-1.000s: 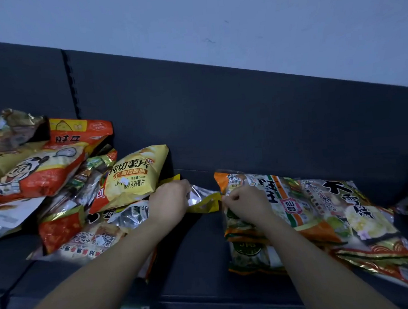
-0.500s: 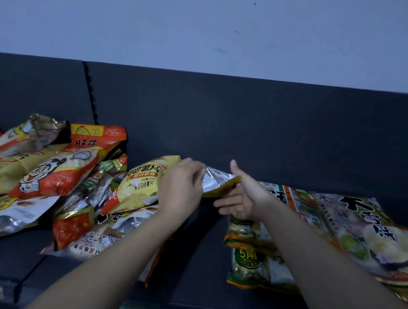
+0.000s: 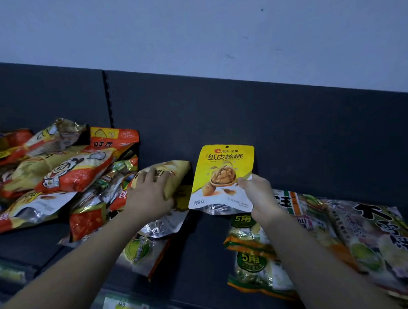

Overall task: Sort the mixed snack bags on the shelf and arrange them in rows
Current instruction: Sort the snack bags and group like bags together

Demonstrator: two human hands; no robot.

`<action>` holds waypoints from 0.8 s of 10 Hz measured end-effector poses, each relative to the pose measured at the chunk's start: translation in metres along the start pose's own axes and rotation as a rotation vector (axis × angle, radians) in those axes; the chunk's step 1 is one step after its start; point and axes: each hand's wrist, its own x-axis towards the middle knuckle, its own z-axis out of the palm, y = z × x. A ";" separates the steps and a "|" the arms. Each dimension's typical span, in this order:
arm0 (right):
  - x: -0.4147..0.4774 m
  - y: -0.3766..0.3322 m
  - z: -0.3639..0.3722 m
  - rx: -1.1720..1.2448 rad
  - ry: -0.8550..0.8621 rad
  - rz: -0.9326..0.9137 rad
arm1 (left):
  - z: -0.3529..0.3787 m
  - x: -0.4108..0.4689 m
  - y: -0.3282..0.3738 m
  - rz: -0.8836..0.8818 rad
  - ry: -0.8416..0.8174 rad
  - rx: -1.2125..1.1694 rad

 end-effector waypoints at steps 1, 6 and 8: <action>-0.004 0.003 0.010 -0.028 -0.041 0.034 | -0.013 0.005 -0.003 -0.023 0.233 -0.136; 0.016 0.054 0.090 0.058 -0.153 0.440 | -0.027 0.015 -0.041 0.119 0.177 -0.133; 0.020 0.053 0.097 -0.095 -0.001 0.428 | -0.016 0.018 -0.055 0.264 0.333 -0.080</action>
